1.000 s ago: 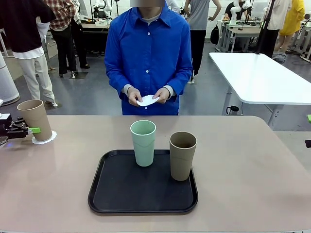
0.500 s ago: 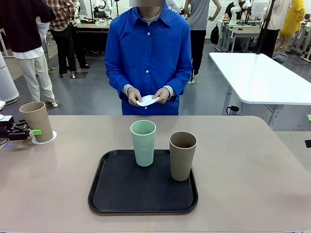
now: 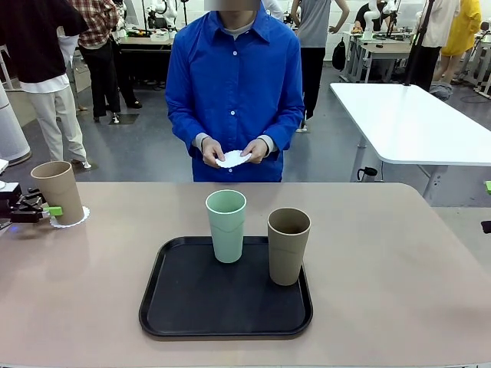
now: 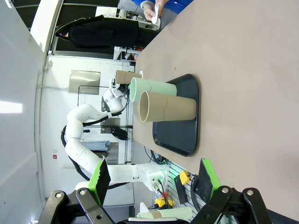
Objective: Place coasters on the table and set cups on them.
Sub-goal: Pick up one Reusable plastic cup and place it on a coaster set by the human.
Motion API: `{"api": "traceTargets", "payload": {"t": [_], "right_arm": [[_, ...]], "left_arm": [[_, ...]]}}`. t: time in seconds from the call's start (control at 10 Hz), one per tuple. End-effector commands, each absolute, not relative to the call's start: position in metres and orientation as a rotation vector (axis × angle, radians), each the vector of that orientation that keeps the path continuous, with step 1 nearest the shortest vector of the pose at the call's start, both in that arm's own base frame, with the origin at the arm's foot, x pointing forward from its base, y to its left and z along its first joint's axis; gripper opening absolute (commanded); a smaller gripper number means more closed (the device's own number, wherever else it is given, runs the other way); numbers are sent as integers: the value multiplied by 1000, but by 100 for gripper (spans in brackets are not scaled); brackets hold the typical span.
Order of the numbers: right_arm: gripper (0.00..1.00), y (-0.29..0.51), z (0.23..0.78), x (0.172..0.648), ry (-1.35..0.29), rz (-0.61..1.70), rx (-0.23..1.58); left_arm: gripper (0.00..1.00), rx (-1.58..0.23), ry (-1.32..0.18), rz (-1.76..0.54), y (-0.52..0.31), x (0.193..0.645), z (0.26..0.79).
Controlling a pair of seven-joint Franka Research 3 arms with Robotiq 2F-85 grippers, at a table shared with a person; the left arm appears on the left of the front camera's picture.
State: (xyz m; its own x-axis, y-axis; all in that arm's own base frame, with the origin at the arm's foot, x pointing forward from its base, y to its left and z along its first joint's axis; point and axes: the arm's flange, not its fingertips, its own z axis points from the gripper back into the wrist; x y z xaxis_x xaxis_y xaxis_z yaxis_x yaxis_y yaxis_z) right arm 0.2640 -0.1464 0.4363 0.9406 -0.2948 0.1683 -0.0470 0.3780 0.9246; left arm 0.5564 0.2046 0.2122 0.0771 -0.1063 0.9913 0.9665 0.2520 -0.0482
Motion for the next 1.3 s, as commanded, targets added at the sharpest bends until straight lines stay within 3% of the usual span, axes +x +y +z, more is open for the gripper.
{"api": "traceTargets", "payload": {"t": [0.0,1.2], "right_arm": [[100,-147,437,265,-332,-163,1190],[100,-147,437,265,-332,-163,1190]], "left_arm": [[100,-967,-1179,-1065,209,558,211],[100,-1041,-1133,-1088,229,553,212]]}}
